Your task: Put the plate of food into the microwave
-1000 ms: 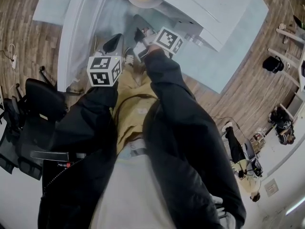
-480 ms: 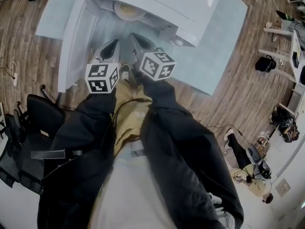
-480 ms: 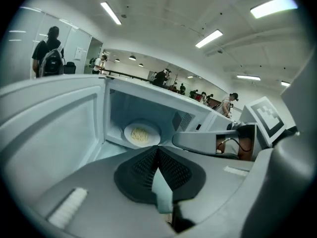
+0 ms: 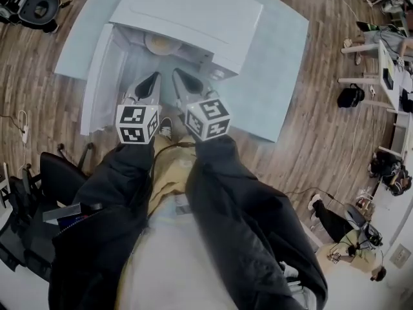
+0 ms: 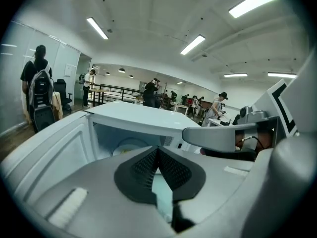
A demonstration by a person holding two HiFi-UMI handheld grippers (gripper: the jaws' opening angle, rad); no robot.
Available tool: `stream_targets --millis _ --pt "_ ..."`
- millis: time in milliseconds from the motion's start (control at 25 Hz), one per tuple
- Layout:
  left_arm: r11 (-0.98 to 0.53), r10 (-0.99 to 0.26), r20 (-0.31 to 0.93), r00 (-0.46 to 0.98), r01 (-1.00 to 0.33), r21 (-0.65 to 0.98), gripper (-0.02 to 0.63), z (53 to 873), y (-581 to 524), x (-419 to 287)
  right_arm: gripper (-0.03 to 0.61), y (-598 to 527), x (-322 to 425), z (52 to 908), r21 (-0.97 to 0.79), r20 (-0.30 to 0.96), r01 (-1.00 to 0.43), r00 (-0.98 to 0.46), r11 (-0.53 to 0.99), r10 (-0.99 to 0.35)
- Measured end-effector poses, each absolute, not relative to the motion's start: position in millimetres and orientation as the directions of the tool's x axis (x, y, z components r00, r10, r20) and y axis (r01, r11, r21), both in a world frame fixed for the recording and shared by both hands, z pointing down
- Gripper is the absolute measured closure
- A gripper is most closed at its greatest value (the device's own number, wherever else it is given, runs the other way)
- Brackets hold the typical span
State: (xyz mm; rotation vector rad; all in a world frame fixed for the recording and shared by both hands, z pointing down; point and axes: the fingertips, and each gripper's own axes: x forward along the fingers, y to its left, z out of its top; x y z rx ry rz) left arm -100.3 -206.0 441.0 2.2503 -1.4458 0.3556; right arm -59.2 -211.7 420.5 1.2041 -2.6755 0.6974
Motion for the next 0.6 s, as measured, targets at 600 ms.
stream_targets --millis 600 --pt "-0.465 -0.833 0.295 0.469 -0.881 0.089 0.617 362.5 -228.8 -61.2 0.583 -214.5 -0.9 332.2 -0.046 0.160 -0.835 -0.548 0.548 -0.821"
